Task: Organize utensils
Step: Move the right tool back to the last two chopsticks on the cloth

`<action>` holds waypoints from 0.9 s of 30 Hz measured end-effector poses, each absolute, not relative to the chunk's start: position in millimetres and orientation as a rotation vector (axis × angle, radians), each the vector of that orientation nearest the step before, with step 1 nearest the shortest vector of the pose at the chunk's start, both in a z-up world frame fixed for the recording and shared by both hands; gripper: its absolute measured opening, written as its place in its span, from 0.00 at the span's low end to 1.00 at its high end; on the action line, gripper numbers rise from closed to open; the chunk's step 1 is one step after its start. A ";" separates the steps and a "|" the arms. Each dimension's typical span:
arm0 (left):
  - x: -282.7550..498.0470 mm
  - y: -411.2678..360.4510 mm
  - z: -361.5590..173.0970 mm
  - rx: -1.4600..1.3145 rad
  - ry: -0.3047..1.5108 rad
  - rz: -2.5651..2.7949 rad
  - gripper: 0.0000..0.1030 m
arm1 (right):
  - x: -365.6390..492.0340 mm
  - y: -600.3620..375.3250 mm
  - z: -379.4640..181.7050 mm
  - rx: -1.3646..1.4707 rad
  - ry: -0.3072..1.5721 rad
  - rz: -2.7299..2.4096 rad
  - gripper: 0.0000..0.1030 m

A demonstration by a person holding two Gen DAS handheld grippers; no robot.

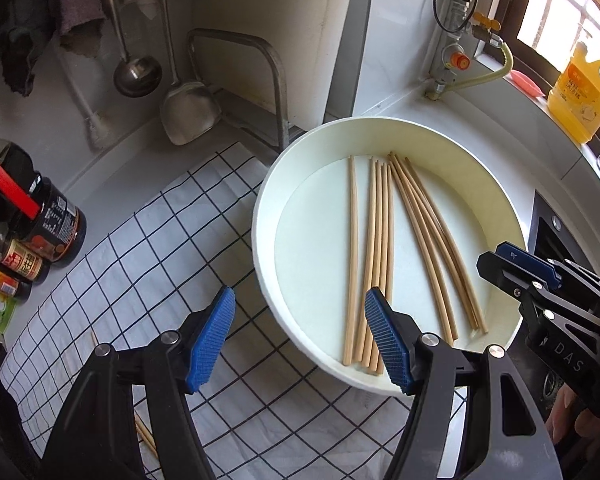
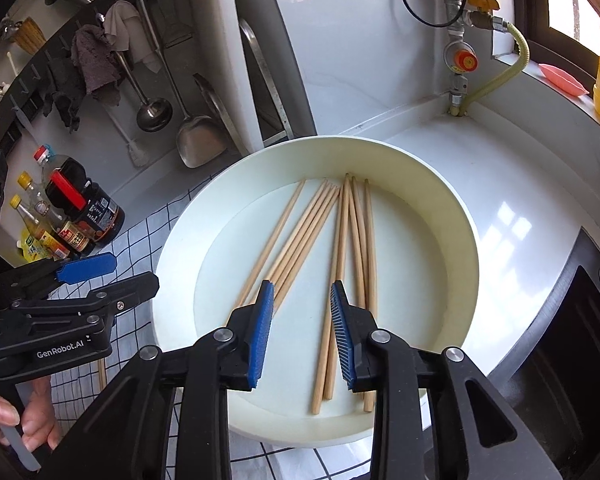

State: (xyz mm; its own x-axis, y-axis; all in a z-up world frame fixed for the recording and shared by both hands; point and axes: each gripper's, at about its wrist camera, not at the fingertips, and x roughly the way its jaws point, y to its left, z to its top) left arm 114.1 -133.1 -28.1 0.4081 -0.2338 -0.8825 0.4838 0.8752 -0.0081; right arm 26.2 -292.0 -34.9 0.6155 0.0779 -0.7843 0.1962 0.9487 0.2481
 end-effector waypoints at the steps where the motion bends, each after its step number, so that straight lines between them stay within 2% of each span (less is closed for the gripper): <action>1: 111.7 -127.9 -27.7 0.260 1.059 -0.451 0.64 | 25.2 -287.9 -34.2 0.321 0.910 -0.063 0.29; 11: 92.1 -69.8 -25.7 0.189 1.062 -0.368 0.67 | 23.4 -238.2 -34.0 0.259 0.938 0.026 0.31; 27: 58.6 28.1 -55.0 0.108 1.113 -0.210 0.68 | 21.9 -141.6 -59.2 0.165 1.038 0.183 0.33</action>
